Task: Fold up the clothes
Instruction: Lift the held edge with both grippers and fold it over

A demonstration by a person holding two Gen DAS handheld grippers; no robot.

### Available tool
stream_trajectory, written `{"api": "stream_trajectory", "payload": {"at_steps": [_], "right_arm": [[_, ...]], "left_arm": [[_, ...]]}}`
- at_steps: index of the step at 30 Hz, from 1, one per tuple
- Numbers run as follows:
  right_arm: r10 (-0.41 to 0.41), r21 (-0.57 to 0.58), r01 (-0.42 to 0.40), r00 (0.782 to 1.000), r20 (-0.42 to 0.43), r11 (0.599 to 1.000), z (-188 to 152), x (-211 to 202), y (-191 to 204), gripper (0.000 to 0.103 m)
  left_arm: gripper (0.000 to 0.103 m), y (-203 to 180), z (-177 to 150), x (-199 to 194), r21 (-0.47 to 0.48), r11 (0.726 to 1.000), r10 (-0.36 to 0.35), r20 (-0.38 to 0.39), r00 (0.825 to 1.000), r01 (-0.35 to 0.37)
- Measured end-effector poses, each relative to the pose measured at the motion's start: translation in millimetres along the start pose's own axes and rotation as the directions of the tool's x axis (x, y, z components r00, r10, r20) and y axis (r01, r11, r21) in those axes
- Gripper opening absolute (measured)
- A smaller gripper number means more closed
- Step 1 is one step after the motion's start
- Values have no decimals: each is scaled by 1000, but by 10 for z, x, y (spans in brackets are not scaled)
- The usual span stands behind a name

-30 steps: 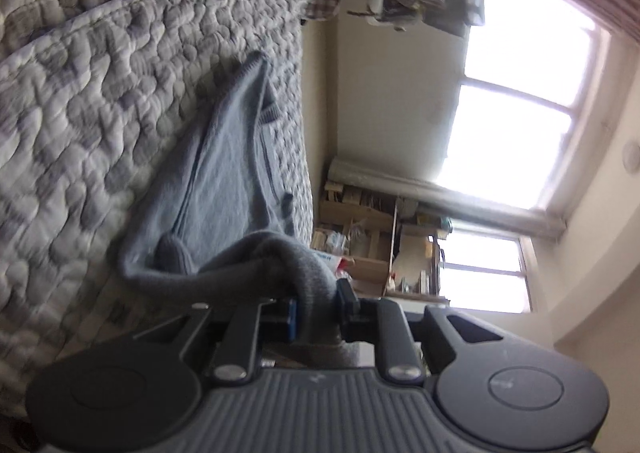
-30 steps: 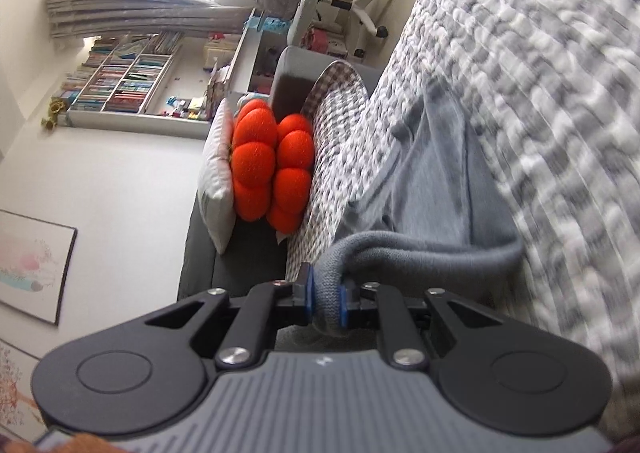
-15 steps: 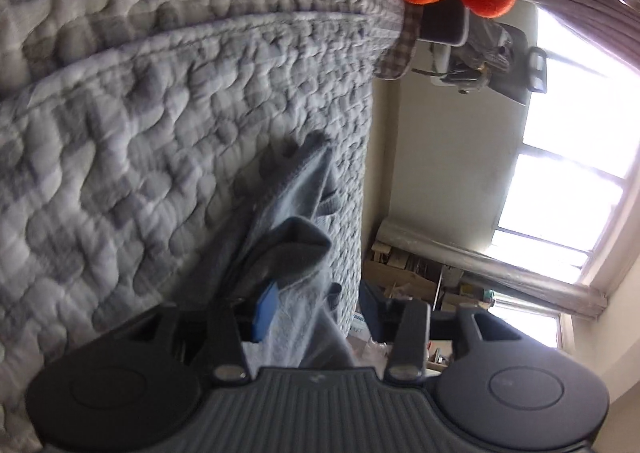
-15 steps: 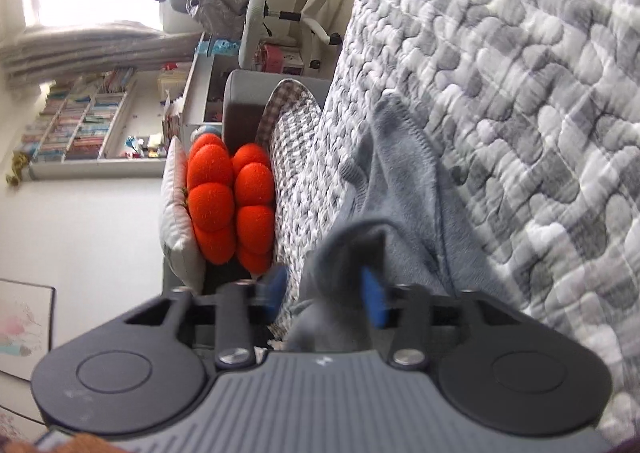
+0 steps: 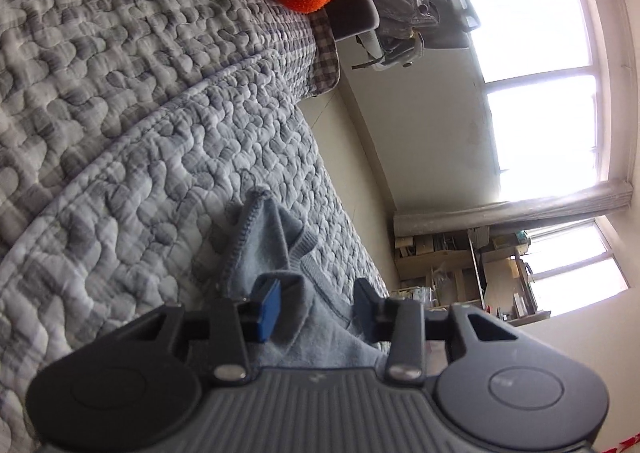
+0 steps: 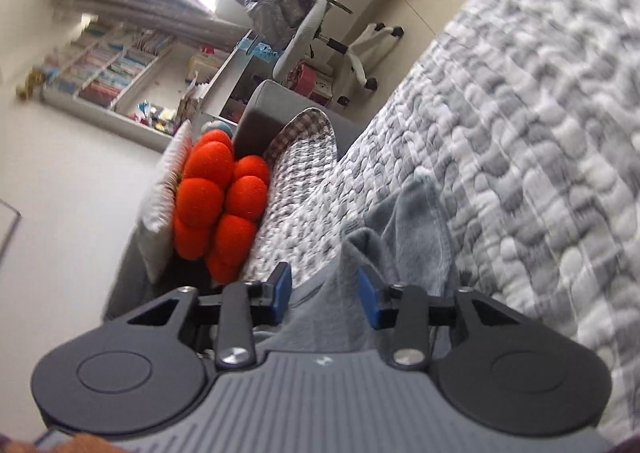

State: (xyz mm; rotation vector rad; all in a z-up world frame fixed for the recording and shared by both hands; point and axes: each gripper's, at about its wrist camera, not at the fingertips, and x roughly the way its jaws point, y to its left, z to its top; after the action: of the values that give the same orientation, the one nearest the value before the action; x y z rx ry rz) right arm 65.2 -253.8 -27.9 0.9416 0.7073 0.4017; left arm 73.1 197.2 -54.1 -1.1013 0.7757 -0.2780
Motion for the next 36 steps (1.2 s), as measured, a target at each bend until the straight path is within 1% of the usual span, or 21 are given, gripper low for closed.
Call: {"api": "stream_trajectory", "payload": {"at_steps": [4,9,10,11,13,19,20,23,25,27,29,32,33,34,35,36], "right_arm": [[-30,-68,31,999,11,997,0,125,47,40],[-48,-61,49,999,14,997,32,288,10,38],[-51,-58,52,999,16,997,36,308,-4,37],[-50,-53,51,999,15,997,41,328,-11,36],[-44,-43,45,999,10,998,52,368,-21,33],[-51,-30,51,999,17,998,85,414,-39,33],[-48,-29,49,999,15,998,89,416,-43,33],[-43,-32,43,999,9,999,102,409,-42,33],[-39,-35,39,999,1,999,110,414,-35,33],[-41,-38,40,999,-13,998,111,425,-28,33],[-51,-48,50,998,-22,998,99,445,-25,33],[-76,-69,74,997,-25,995,65,497,-20,32],[-88,-78,86,996,-21,993,51,514,-19,26],[-104,-90,102,995,-14,991,37,529,-13,21],[-117,-101,116,993,1,988,26,532,-5,12],[-128,-110,129,992,19,985,17,530,3,10]], "left_arm": [[40,-30,-78,-27,73,997,16,-2,1000,-16],[39,-90,-94,29,135,990,47,5,999,-48],[37,-101,-94,43,146,988,52,6,999,-53],[31,-112,-94,58,157,986,57,7,998,-57],[24,-128,-94,79,172,984,45,7,999,-45],[24,-113,-33,77,185,981,56,27,998,-60],[24,-113,-19,80,195,979,55,17,998,-58],[25,-130,-27,108,240,968,85,-28,996,-75],[25,-129,-32,152,257,964,96,-78,992,-73],[25,-126,-41,188,266,961,99,-101,990,-69],[25,-130,-50,220,272,959,103,-99,990,-72],[24,-148,-58,271,278,958,101,-72,992,-77],[23,-154,-63,287,279,957,100,-60,993,-80],[13,-156,-70,298,279,957,100,-45,994,-84],[7,-159,-77,302,279,956,98,-26,995,-87],[6,-162,-83,303,280,956,95,-6,996,-89]]}}
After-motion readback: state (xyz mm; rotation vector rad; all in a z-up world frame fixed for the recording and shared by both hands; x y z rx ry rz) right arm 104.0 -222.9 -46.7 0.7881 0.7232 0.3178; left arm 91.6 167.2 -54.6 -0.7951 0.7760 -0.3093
